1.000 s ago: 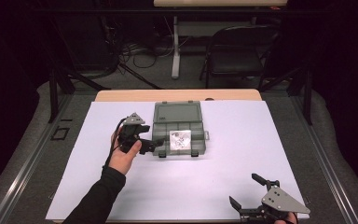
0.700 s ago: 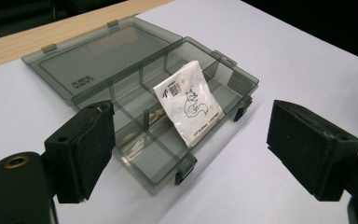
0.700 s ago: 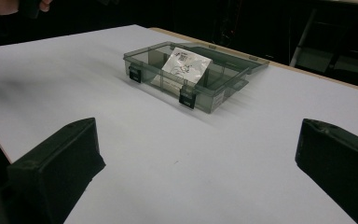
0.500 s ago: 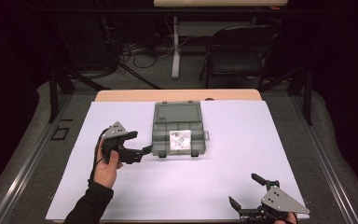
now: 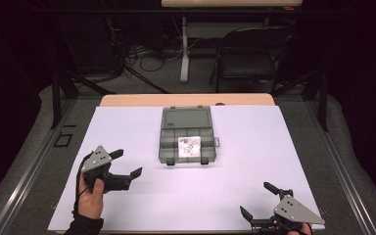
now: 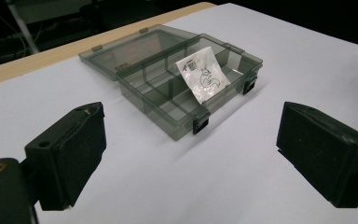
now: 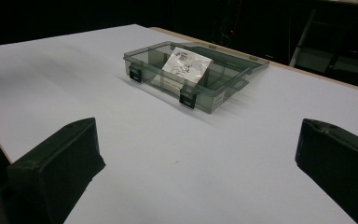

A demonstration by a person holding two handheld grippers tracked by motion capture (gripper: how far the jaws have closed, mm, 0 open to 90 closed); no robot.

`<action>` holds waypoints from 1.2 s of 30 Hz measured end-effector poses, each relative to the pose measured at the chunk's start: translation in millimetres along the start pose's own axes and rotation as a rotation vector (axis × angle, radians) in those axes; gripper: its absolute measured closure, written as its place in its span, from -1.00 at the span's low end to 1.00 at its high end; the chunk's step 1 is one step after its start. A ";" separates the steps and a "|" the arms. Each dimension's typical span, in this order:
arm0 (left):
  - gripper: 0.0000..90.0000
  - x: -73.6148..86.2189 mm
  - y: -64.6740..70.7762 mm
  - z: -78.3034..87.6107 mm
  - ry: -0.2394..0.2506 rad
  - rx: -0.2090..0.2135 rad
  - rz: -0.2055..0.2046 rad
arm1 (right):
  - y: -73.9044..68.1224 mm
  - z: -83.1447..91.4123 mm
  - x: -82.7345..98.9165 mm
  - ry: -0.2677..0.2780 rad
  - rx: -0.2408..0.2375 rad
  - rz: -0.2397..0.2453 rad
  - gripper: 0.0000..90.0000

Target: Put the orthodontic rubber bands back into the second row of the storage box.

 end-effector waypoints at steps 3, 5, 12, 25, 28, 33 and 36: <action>-0.88 6.1 1.9 6.9 -0.005 -0.010 -0.009 | -0.5 -0.2 -0.2 0.002 0.001 -0.002 -1.00; -0.94 9.0 3.9 11.4 0.004 -0.011 -0.006 | -0.5 -0.2 -0.2 0.002 0.002 -0.002 -1.00; -0.97 20.0 4.9 26.8 0.022 -0.035 -0.001 | 0.0 0.2 -0.5 0.005 0.002 -0.002 -1.00; -0.97 36.1 0.1 49.0 0.071 -0.070 0.004 | -1.0 -0.6 0.2 -0.001 -0.001 -0.001 -1.00; -0.97 38.8 -2.4 50.4 0.080 -0.070 0.014 | -0.8 -0.3 0.8 -0.008 -0.004 0.001 -1.00; -0.97 40.0 -4.5 51.6 0.096 -0.074 0.021 | -1.1 -0.4 0.6 -0.005 -0.006 0.001 -1.00; -0.97 40.6 -4.8 51.2 0.097 -0.072 0.022 | -0.8 -0.5 0.7 -0.006 -0.007 0.002 -1.00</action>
Point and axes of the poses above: each handheld gripper's, and its own axes: z roughly backward along the jaws, x roughly out of its underside, y roughly to its right, the point moved 10 cm from there along -z, roughly forward along the jaws, and after that the axes turned 12 degrees about x, right-handed, at the moved point
